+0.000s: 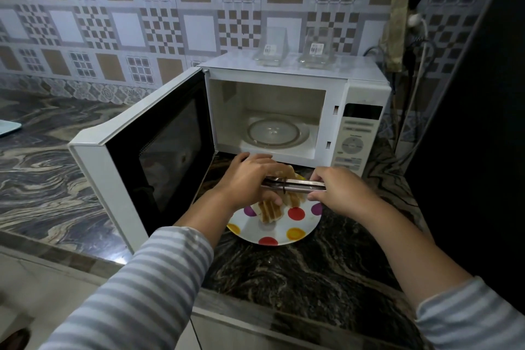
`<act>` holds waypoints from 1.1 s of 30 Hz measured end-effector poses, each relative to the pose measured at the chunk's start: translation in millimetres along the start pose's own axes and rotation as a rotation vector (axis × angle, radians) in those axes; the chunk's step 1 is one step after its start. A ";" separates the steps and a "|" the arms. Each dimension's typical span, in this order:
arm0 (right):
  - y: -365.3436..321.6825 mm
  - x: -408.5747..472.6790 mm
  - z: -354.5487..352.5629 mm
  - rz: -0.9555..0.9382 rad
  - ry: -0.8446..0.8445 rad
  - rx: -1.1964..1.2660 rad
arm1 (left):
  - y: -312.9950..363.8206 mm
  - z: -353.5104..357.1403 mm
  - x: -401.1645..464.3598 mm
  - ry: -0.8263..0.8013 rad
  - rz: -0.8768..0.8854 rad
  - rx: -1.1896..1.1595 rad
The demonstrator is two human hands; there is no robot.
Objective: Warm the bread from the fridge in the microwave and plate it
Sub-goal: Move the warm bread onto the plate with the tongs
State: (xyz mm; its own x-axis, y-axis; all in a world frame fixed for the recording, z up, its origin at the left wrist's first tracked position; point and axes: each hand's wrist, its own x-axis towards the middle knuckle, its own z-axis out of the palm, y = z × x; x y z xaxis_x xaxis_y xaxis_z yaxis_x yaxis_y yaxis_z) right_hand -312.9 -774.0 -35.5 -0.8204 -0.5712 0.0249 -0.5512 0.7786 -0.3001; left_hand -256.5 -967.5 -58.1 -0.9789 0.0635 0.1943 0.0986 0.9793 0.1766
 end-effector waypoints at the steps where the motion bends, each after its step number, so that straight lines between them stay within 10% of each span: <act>1: -0.5 -0.5 1.0 -0.003 -0.001 0.006 | 0.0 1.0 0.5 -0.008 0.020 0.000; 17: -10.7 -6.2 48.7 0.036 0.027 0.092 | -35.3 64.7 -44.4 0.311 -0.377 -0.032; 23: -29.8 -9.2 99.1 0.051 0.045 0.165 | -34.6 104.7 -68.8 0.183 -0.728 -0.297; 33: -47.0 4.2 152.2 0.084 0.133 -0.064 | -37.6 123.1 -72.1 0.092 -0.712 -0.088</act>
State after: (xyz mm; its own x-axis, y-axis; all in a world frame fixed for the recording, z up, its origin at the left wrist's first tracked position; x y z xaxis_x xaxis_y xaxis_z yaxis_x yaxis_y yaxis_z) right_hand -267.3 -852.5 -166.5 -0.8745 -0.4674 0.1299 -0.4850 0.8395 -0.2449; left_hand -211.7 -985.2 -197.6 -0.7923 -0.6045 0.0825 -0.5399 0.7576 0.3669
